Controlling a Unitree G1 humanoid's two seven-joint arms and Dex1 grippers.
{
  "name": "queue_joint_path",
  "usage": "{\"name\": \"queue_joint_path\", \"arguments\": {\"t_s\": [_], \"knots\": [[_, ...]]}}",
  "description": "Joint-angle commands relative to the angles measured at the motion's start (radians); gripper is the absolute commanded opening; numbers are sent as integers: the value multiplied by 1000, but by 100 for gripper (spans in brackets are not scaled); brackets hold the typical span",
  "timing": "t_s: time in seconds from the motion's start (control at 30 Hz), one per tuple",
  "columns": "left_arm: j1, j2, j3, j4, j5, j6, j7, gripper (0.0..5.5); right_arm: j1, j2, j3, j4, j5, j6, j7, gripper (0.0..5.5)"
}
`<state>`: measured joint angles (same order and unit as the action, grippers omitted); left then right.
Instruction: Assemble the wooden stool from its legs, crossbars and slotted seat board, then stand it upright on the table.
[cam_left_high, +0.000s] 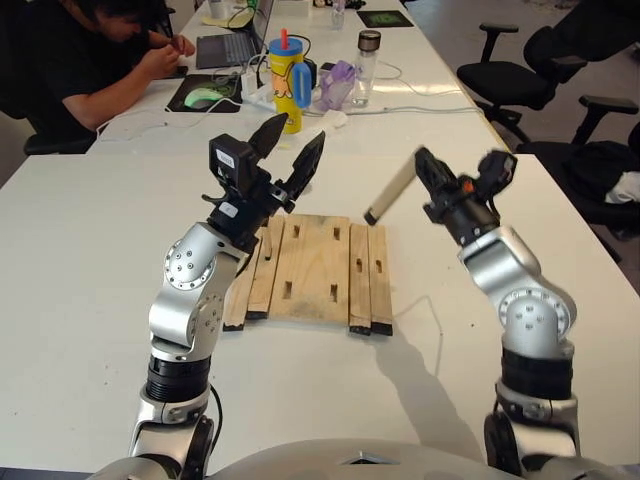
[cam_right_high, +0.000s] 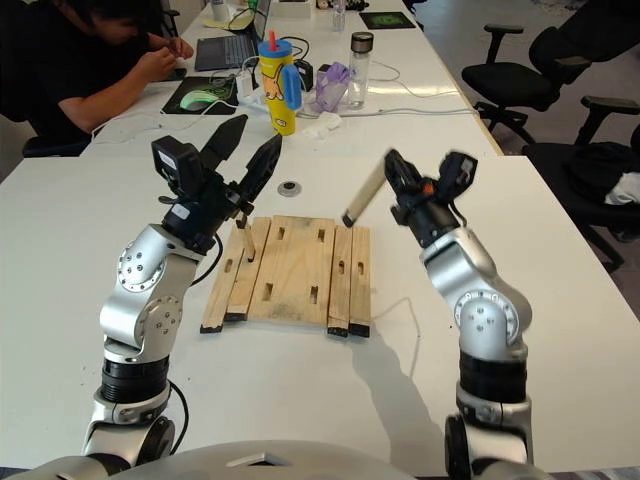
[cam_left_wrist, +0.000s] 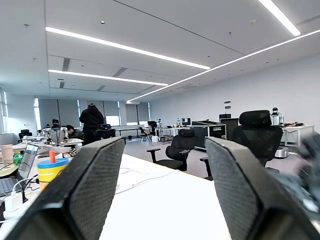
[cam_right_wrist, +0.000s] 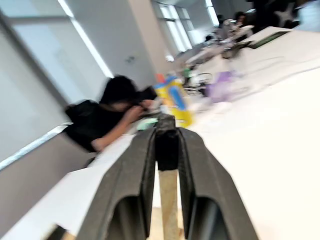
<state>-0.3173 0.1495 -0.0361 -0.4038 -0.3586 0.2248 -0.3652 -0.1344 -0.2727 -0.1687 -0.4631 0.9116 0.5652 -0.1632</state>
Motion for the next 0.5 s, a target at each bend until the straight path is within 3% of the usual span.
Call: {"name": "queue_joint_path", "arguments": {"t_s": [0.03,0.5], "knots": [[0,-16,26,7,-17,-1,25,294,165,82,36,-122,-120,-40,-81,47],[-48,-23,-6,68,-17,3,-11,294,161,321,49,-22,-247,-177,-107,47]]}}
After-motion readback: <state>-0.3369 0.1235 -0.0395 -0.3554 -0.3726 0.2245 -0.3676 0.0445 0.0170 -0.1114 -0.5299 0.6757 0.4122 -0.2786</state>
